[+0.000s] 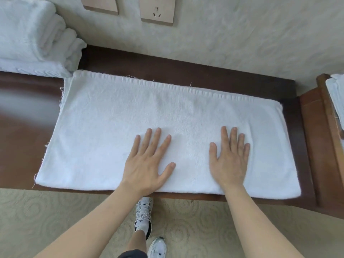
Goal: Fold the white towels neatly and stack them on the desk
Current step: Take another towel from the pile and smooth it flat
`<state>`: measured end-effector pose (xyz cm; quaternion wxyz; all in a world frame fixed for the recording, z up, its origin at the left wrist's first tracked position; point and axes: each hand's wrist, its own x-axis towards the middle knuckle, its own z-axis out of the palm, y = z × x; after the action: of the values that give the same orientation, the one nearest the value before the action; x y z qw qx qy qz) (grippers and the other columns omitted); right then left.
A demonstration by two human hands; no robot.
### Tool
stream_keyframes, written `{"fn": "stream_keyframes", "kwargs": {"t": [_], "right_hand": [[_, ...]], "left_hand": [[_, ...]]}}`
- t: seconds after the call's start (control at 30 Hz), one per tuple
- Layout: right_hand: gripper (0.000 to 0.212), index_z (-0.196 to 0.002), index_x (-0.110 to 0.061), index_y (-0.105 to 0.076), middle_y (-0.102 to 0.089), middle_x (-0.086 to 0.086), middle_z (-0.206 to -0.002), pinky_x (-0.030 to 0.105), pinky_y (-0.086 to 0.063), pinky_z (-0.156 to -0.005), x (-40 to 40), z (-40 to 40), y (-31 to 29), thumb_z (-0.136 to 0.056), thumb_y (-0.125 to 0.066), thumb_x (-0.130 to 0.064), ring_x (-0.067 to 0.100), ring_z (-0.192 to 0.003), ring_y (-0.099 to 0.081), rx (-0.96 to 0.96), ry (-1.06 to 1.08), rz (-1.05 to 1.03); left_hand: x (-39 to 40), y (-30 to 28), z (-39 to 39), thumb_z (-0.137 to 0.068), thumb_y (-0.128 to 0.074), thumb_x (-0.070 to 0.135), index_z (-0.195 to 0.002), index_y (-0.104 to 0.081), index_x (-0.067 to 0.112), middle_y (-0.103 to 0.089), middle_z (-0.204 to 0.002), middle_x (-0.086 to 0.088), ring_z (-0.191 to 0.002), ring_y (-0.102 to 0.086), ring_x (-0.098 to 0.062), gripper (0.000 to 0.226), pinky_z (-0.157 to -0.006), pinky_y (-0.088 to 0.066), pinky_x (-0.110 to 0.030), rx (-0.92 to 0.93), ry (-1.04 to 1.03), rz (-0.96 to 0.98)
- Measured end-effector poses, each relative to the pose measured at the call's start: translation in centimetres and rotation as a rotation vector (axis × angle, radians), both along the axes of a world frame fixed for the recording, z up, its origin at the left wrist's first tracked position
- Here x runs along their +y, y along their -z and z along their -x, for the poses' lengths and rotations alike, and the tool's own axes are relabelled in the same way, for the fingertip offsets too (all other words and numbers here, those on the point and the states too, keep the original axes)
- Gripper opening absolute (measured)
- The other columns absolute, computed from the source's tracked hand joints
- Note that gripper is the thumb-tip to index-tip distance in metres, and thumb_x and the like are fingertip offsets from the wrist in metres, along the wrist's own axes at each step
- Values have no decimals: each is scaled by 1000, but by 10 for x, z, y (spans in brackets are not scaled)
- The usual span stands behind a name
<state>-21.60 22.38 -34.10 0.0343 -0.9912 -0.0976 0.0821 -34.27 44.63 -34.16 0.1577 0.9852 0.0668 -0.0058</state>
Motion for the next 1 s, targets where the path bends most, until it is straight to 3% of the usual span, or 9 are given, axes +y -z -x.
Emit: {"fn": "stream_keyframes", "kwargs": {"t": [0.1,0.23,0.5,0.7,0.8,0.87,1.0], "right_hand": [[65,-161,-32,1,7,0,-169,47,2,-126,-5,-2,5,-102,-9,-57,22,-155,10,-19,-5,-25],[59,-161,-31,-3,2,1,-169,45,-1,-126,-17,-7,8,-105,-6,-48,20,-156,6,-31,-60,-43],[62,-161,-32,-3,-1,3,-169,43,0,-126,-122,-22,6,-104,-6,-56,22,-156,1,-26,79,-30],[63,-162,-30,-6,-2,0,-170,46,-8,-126,-159,-21,-2,-104,-8,-55,20,-156,1,-11,157,-40],[58,-159,-27,-25,-21,4,-167,48,-31,-110,-156,-21,-7,-105,-24,-49,27,-148,-25,-78,173,-26],[50,-151,-22,-41,-40,9,-155,48,-40,-91,-157,-27,-8,-105,-41,-41,31,-124,-45,-142,225,-56],[48,-143,-13,-44,-52,13,-122,44,-46,-76,-168,-38,-13,-102,-47,-39,33,-100,-55,-157,413,-185]], "left_hand": [[-68,2,-47,-101,-26,58,-160,-21,23,-13,-167,-8,-155,-5,-27,68,-124,-10,-48,-18,180,18],[-102,4,-76,-103,-4,57,-160,-16,24,-10,-168,-7,-155,0,-26,67,-125,-6,-49,35,205,-43],[-106,7,-76,-102,-18,58,-161,-10,26,-6,-169,-4,-155,0,-26,68,-125,-5,-49,90,207,-135],[-159,-3,-99,-101,-17,58,-160,-15,19,-2,-168,-8,-155,5,-24,71,-124,4,-44,97,167,9],[-197,-4,-124,-101,-12,57,-161,-11,22,4,-168,-7,-154,10,-25,69,-124,5,-43,80,239,23],[-215,-3,-142,-101,-8,56,-161,-6,24,7,-168,-6,-154,13,-24,68,-125,6,-44,78,277,40],[-239,2,-181,-103,-5,55,-160,6,26,15,-167,-2,-152,21,-24,65,-124,8,-47,87,370,-46]]}}
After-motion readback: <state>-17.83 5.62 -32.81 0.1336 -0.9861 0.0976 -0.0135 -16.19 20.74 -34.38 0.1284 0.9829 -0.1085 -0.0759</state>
